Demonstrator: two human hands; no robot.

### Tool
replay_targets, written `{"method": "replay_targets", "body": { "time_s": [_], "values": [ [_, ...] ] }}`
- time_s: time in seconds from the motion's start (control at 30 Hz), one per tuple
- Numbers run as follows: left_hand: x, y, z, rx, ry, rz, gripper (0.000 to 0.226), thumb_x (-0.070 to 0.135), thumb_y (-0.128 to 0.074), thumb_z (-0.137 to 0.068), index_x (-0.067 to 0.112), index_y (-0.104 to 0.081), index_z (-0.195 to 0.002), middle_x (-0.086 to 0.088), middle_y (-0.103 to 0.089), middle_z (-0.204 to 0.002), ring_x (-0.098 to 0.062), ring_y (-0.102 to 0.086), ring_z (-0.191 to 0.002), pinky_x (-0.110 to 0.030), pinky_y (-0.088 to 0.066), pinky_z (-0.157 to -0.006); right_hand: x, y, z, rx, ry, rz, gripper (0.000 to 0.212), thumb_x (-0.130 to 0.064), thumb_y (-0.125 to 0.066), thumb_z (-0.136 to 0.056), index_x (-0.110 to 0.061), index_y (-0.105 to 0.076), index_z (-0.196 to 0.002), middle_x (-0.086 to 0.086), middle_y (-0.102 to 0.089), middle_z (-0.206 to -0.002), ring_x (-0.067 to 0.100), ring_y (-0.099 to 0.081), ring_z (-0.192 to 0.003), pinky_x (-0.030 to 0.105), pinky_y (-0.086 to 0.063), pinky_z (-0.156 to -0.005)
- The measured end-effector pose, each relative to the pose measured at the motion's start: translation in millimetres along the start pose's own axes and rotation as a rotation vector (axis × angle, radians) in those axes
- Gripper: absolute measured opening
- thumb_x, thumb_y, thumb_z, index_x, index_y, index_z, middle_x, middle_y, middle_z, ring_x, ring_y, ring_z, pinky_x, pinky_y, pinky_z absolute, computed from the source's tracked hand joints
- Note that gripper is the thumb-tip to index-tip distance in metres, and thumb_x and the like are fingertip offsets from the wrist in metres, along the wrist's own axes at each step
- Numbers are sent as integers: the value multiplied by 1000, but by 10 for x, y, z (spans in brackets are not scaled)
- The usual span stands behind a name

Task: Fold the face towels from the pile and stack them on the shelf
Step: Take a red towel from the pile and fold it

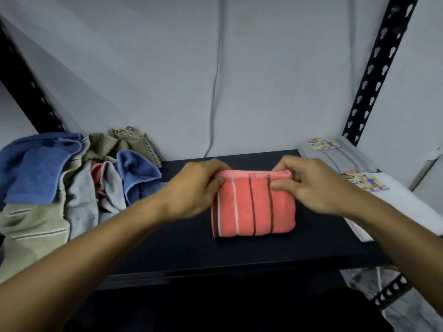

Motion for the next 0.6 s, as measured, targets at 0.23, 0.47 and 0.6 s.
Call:
{"method": "replay_targets", "body": {
  "time_s": [0.23,0.47,0.6],
  "values": [
    [-516,-438,-714,-181,242,-112,26,25,-44,-103,13,-64,-115,-4,-67,-111,-14,-57,-89,-25,-43,-78,540,-199,-788,-78,-260,219,5,-32,-64,-91,-27,-62,-89,-3,-64,-104,15,-60,-94,30,-48,-81],
    [-774,-825,-870,-255,327,-234,21,22,-43,-100,15,-59,-112,-5,-52,-117,-23,-55,-103,-42,-49,-94,749,-426,-892,-146,-341,380,24,-27,-55,-93,-10,-68,-104,2,-66,-106,22,-61,-98,39,-51,-85],
    [-848,-889,-904,-286,344,-228,21,23,-42,-100,15,-58,-112,-5,-60,-113,-22,-59,-98,-41,-51,-89,824,-472,-912,-184,-394,325,18,-29,-56,-95,-18,-65,-105,-1,-64,-106,21,-60,-101,39,-50,-90]
  ]
}}
Point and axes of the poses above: each hand's wrist, its own z-axis away from the middle knuckle, its own y-axis out of the back of the hand, x = y × z, the point moved 6 cm from there along -z, towards the middle knuckle
